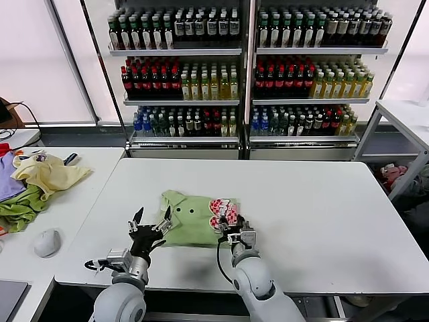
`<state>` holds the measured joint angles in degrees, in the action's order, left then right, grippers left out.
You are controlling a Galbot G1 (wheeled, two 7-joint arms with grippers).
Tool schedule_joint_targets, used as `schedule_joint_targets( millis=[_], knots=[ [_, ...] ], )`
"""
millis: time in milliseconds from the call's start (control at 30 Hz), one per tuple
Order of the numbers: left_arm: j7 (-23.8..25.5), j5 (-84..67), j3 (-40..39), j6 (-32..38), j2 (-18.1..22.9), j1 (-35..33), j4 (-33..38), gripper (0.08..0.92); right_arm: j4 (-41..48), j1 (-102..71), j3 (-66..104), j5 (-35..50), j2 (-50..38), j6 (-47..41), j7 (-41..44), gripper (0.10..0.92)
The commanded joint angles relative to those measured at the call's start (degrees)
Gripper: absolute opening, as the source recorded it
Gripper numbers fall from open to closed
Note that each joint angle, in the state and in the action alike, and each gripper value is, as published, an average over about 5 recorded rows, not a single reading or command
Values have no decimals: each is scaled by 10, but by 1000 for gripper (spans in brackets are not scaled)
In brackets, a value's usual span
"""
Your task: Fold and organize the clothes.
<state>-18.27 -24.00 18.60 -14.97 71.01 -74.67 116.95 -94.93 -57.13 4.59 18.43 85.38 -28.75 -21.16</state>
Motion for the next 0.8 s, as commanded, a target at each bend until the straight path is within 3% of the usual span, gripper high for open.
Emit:
schedule_joint_targets(
  millis=[33,367,633,800],
  knots=[
    [-2,7,10,3,-1,-16,8,823,19,19,-1,19,-18,-14,13,540],
    [2,16,9,4,9,-34,21,823,14,43,62,-39,-131,19,88,324],
    [21,52,12,4,24,-50,33,823,24,32,121,-96,-190,117,175,168],
    [27,70,16,5,26,-65,30,823,12,12,160,-108,-197,182,183,209]
  ],
)
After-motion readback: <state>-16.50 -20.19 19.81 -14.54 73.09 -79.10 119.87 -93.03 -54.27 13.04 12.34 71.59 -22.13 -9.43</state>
